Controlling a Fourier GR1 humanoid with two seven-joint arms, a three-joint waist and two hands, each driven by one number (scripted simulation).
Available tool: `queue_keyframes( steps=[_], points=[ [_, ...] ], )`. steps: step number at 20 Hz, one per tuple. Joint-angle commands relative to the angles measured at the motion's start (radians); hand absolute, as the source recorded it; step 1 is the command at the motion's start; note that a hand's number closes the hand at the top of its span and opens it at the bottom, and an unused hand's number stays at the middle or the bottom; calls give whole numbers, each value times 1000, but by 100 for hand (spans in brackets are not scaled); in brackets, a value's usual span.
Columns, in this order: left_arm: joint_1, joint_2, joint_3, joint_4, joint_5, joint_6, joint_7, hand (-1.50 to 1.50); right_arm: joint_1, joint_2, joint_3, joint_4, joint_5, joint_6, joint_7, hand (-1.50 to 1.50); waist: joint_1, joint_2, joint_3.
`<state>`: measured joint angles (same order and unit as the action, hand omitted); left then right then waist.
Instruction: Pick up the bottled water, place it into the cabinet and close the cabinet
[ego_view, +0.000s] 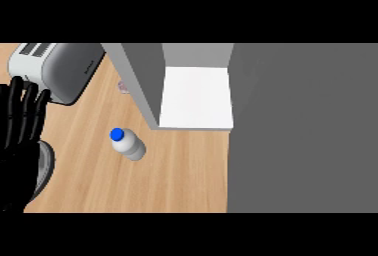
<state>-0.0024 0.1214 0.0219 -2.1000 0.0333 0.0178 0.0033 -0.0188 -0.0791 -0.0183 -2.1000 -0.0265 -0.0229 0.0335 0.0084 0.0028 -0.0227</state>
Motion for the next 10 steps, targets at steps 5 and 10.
queue_keyframes(
  steps=[5,10],
  points=[
    [-1,-118,-90,18,-298,367,11,-150,122,-17,73,-110,12,67,-25,-150,-25,-6,24],
    [50,-120,-174,-40,-227,678,176,-150,170,-39,158,-178,-146,181,79,-150,-20,-10,24]
  ],
)
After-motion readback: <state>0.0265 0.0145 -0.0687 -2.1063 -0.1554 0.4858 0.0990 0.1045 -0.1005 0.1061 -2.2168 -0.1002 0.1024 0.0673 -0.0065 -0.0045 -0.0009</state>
